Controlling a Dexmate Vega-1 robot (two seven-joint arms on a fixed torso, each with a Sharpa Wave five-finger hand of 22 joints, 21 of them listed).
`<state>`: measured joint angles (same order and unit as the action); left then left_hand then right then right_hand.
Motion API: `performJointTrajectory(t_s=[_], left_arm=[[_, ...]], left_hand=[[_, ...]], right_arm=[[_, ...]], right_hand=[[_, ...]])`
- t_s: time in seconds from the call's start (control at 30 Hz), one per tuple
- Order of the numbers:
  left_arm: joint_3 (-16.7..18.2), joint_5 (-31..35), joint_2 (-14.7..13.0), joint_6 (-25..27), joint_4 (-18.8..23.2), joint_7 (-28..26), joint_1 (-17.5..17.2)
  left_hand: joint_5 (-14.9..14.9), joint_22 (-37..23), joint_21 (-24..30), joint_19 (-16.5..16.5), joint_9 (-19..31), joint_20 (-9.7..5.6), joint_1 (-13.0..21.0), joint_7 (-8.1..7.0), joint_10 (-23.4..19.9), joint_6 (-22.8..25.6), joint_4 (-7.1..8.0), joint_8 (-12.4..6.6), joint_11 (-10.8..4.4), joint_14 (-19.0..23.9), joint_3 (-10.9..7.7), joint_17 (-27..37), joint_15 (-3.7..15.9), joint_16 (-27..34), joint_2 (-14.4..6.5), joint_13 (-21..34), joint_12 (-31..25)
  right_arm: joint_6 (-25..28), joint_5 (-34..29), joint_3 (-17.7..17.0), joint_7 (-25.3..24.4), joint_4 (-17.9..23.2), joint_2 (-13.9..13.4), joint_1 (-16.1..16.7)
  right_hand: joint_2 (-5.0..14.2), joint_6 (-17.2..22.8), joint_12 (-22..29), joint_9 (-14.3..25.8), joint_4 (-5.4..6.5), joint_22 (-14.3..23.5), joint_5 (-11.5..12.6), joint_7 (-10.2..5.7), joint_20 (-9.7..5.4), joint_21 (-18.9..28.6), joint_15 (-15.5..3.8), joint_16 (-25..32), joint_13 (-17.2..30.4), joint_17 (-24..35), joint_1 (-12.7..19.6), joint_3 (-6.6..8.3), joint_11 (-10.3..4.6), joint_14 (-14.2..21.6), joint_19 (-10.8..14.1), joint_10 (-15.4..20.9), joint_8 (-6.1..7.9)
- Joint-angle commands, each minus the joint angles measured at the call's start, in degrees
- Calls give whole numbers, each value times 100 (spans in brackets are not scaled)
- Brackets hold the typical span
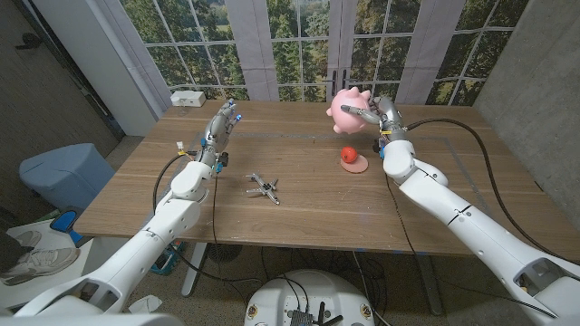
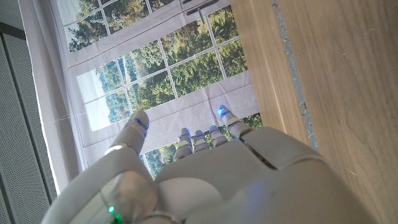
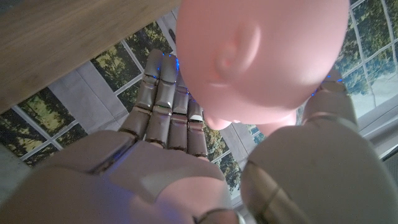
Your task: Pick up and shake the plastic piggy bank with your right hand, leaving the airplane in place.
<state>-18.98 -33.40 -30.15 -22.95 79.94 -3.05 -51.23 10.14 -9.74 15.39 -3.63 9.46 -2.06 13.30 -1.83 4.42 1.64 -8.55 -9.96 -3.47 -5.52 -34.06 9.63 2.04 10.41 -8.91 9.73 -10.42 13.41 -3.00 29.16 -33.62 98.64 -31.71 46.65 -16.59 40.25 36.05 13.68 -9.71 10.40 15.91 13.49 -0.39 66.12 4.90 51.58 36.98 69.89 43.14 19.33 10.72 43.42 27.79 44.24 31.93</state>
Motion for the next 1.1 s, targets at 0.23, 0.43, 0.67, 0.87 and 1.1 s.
performJointTrajectory(t_s=[0.23,0.43,0.67,0.87,1.1], left_arm=[[33,48,-36,22,125,-85,-66],[32,48,-39,37,124,-81,-53],[32,73,-53,60,178,-120,-75],[36,85,-60,77,232,-155,-106],[36,100,-77,114,287,-187,-130]], left_hand=[[-7,-24,-34,-32,30,-30,84,0,32,-11,11,-23,-2,3,6,2,73,-23,-72,28,-41],[-7,-24,-44,-38,30,-32,85,1,47,-12,11,-23,-4,2,7,2,74,-23,-73,28,-35],[-7,-24,-57,-42,30,-35,87,-1,42,-13,12,-22,-11,2,8,2,75,-23,-73,28,-38],[-7,-25,-66,-48,30,-36,88,-4,38,-14,12,-22,-5,2,8,2,73,-23,-73,28,-40],[-7,-25,-77,-53,30,-34,90,-2,39,-14,13,-22,-5,-1,10,2,73,-24,-74,28,-40]], right_arm=[[-1246,-396,-324,-2352,-1008,1192,193],[-1409,-386,-408,-2689,-1161,1414,194],[-1424,-368,-412,-2598,-1139,1372,222],[-1369,-333,-409,-2292,-991,1179,277],[-1160,-320,-336,-1620,-728,766,301]], right_hand=[[1896,1452,-4,787,-15,1,18,-1235,-282,73,-1754,8,1028,19,1880,1611,-1642,971,-229,1689,6],[1894,1462,-14,803,-14,-1,23,-1220,-272,95,-1753,25,1031,24,1875,1612,-1629,993,-226,1684,7],[1891,1455,-17,822,-16,-2,32,-1206,-266,115,-1751,37,1039,28,1875,1616,-1639,997,-228,1689,-1],[1885,1463,-17,816,-16,-4,40,-1208,-270,133,-1750,39,1053,28,1871,1621,-1642,989,-233,1690,-18],[1886,1465,-20,829,-12,-5,48,-1226,-293,140,-1750,33,1070,25,1864,1629,-1678,975,-264,1679,-24]])
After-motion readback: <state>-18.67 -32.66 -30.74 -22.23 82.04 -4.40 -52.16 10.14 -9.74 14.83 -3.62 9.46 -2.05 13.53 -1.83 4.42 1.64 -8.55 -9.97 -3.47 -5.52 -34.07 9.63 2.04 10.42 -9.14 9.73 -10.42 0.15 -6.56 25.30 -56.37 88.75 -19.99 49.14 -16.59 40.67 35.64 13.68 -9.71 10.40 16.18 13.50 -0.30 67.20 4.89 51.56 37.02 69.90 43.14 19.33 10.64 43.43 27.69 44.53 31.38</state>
